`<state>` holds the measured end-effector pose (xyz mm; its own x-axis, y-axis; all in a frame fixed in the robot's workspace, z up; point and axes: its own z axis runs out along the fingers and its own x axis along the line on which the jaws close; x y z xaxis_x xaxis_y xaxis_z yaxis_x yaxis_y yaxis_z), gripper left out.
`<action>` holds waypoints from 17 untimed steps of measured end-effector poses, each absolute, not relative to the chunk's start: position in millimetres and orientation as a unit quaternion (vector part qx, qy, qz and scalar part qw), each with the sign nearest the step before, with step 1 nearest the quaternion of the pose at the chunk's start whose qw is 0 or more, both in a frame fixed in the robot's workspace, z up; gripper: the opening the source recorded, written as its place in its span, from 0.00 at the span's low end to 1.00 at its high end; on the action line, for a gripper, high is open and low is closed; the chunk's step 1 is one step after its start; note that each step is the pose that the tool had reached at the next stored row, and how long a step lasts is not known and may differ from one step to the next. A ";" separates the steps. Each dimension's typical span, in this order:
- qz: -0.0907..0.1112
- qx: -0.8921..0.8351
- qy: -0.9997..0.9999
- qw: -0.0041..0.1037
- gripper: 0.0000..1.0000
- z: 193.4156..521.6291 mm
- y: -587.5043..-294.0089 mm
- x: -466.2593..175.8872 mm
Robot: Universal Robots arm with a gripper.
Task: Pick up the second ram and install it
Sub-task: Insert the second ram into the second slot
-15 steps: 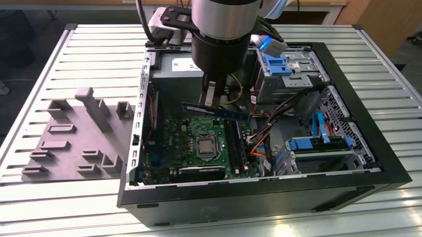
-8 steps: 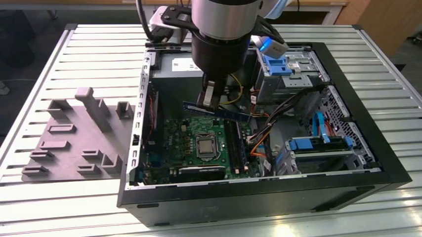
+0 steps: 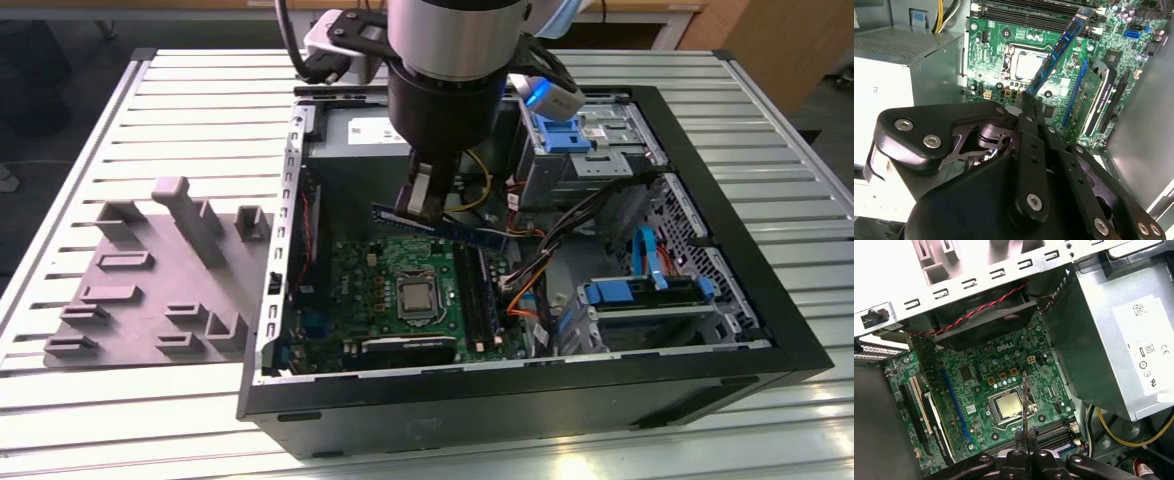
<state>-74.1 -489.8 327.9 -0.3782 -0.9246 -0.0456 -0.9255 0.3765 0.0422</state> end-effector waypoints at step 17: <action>0.030 -0.511 0.859 0.009 0.11 327.9 -489.8 -74.1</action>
<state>-74.1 -489.8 327.9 -0.4770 -0.8777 -0.0456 -0.8788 0.4754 0.0422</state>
